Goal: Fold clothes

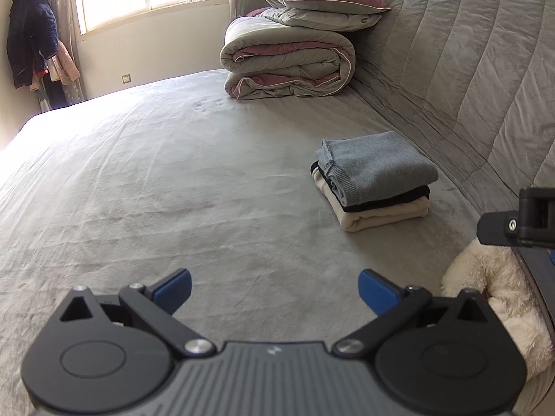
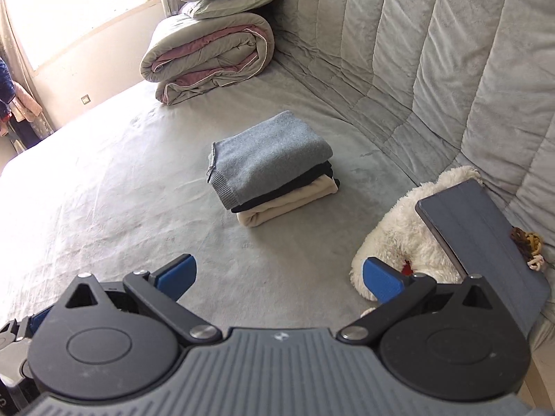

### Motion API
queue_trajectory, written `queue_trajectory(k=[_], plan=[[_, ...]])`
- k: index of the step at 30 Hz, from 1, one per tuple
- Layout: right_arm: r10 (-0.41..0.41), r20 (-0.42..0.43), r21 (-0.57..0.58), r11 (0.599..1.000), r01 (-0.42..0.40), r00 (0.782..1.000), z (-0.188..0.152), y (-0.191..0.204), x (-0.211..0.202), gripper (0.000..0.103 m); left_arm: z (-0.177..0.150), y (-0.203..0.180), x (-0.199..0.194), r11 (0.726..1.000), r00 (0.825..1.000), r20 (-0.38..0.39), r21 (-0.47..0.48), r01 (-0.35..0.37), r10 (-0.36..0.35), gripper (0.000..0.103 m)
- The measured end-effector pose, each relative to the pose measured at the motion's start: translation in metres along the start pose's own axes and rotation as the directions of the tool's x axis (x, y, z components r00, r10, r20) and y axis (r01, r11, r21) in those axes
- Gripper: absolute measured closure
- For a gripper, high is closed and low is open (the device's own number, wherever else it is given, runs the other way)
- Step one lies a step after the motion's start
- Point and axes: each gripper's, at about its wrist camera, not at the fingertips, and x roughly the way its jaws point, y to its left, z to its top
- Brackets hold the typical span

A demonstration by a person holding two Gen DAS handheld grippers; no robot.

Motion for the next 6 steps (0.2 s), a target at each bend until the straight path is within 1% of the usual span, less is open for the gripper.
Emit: queue_trajectory(k=[6], plan=[[-0.013, 0.013, -0.034, 0.999, 0.014, 1.0, -0.037, 0.021, -0.047, 0.0, -0.026, 0.025, -0.053, 1.0, 1.0, 0.006, -0.007, 0.022, -0.022, 0.001]])
